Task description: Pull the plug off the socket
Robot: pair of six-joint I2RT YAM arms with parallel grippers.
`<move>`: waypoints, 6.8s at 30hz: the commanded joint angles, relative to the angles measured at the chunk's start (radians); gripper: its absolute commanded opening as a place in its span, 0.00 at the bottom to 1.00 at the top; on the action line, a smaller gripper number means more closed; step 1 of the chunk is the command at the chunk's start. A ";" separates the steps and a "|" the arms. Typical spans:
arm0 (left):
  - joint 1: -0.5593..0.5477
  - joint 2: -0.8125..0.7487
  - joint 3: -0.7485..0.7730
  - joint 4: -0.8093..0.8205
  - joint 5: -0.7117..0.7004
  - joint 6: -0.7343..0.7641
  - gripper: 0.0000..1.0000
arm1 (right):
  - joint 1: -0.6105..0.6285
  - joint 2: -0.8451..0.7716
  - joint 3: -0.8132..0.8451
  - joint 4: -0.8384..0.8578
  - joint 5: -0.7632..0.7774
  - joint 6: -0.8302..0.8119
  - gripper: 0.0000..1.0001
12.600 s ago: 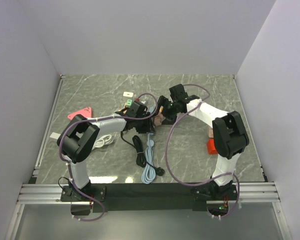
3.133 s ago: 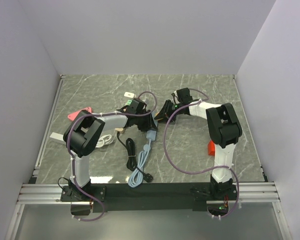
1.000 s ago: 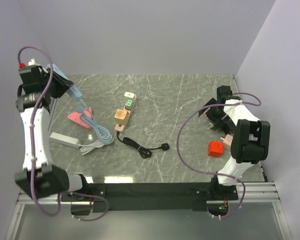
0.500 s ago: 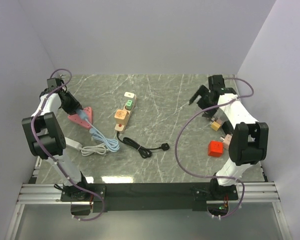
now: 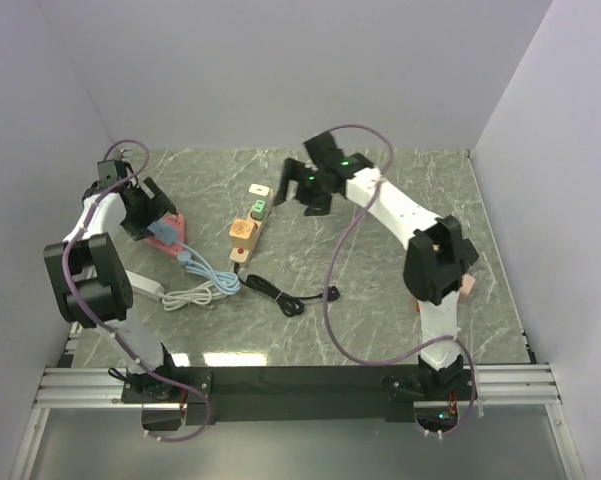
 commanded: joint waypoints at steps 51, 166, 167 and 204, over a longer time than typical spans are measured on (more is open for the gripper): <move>-0.576 -0.199 -0.353 0.411 0.052 -0.324 0.01 | 0.249 0.207 0.176 -0.121 0.276 -0.259 0.96; -0.687 0.086 -0.239 0.462 0.170 -0.202 0.00 | -0.302 -0.315 -0.503 0.285 -0.214 -0.071 0.93; -0.687 0.088 -0.238 0.463 0.176 -0.205 0.00 | -0.286 -0.289 -0.499 0.340 -0.259 -0.068 0.92; -0.687 0.106 -0.277 0.557 0.276 -0.272 0.00 | -0.050 0.140 -0.445 0.747 -0.527 0.130 0.21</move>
